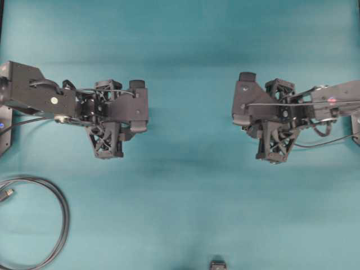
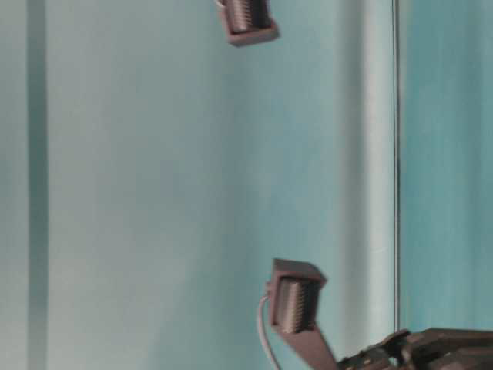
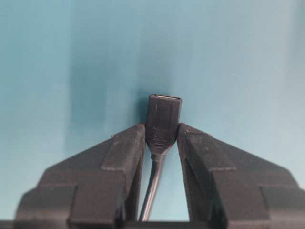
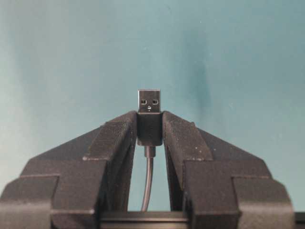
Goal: Insert the USB using both arms.
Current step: 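Lift both held connectors and swing them toward each other, then align the male plug with the female socket between grippers, then push the right gripper's plug into the left gripper's socket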
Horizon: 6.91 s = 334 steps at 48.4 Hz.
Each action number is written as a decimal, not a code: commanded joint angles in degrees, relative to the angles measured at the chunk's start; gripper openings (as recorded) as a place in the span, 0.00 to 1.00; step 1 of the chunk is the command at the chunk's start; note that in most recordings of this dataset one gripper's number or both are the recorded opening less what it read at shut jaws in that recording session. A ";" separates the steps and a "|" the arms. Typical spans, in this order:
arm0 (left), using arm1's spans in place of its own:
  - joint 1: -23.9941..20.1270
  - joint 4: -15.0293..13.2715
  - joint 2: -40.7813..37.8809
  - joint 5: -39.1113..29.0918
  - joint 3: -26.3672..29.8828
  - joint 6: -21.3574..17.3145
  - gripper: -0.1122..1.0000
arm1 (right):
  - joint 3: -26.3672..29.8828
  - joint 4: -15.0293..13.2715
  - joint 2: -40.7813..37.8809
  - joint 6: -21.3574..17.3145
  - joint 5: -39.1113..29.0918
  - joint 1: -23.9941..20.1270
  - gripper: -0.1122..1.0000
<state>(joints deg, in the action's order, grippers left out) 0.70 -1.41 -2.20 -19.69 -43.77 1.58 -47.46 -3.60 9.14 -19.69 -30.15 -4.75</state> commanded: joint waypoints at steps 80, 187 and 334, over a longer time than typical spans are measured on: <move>-14.33 -93.96 1.85 -49.31 7.82 -46.41 0.31 | 8.35 -62.40 4.57 -14.15 -37.71 -30.76 0.28; -17.31 -94.04 -22.32 -65.65 30.15 -43.24 0.31 | 21.18 -76.03 -14.24 -7.82 -47.81 -34.19 0.28; -22.32 -93.96 -24.17 -59.15 34.19 -40.25 0.31 | 23.38 -76.03 -16.44 -5.89 -44.38 -32.43 0.28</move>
<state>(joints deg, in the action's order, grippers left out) -19.69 -94.57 -27.07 -80.07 -11.60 -39.64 -25.84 -78.93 -8.09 -25.49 -75.76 -36.91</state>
